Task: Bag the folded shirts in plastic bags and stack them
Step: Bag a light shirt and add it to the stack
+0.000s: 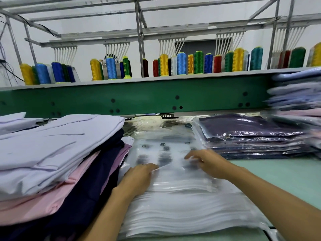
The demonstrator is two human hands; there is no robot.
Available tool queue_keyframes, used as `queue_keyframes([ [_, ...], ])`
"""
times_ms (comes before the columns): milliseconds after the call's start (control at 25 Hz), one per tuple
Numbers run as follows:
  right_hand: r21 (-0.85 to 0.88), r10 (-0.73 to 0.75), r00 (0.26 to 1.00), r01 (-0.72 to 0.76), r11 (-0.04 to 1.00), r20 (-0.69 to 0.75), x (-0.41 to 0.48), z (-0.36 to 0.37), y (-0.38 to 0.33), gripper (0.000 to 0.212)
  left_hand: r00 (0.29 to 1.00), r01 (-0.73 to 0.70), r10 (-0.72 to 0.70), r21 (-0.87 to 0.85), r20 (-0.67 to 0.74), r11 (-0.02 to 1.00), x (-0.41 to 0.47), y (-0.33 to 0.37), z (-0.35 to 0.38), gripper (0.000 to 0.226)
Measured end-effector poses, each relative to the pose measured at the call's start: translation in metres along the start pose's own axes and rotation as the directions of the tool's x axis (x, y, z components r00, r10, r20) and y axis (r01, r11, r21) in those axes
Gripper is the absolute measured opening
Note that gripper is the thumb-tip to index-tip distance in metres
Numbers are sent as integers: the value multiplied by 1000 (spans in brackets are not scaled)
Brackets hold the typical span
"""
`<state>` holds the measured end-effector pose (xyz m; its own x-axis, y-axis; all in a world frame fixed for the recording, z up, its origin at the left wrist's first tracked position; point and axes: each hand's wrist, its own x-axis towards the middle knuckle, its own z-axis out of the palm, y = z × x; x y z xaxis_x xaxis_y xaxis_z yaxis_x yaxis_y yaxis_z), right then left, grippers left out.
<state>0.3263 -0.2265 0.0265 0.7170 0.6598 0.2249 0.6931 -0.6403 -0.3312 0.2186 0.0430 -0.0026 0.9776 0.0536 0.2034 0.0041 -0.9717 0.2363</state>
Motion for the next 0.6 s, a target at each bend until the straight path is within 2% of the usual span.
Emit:
queue_keyframes([
  [80,-50,27,999,-25,998,40,1,2,9,32,999,34,-34,-13,4,999,2,1,3,30],
  [160,-23,44,998,-43,999,37,0,3,8,18,997,72,-72,13,18,997,2,8,5,36],
  [320,-92,102,995,-99,991,20,3,3,-4,20,988,107,-112,53,102,993,-1,24,-7,52],
  [440,-90,178,982,-171,981,70,7,-3,-23,40,978,128,-132,36,162,991,-5,32,-36,63],
  [520,-62,197,979,-194,979,44,15,-6,-48,42,986,102,-114,104,118,989,-6,38,-61,56],
  [600,47,164,985,-162,986,-52,26,-6,-86,29,996,66,-78,246,37,967,-7,44,-92,45],
])
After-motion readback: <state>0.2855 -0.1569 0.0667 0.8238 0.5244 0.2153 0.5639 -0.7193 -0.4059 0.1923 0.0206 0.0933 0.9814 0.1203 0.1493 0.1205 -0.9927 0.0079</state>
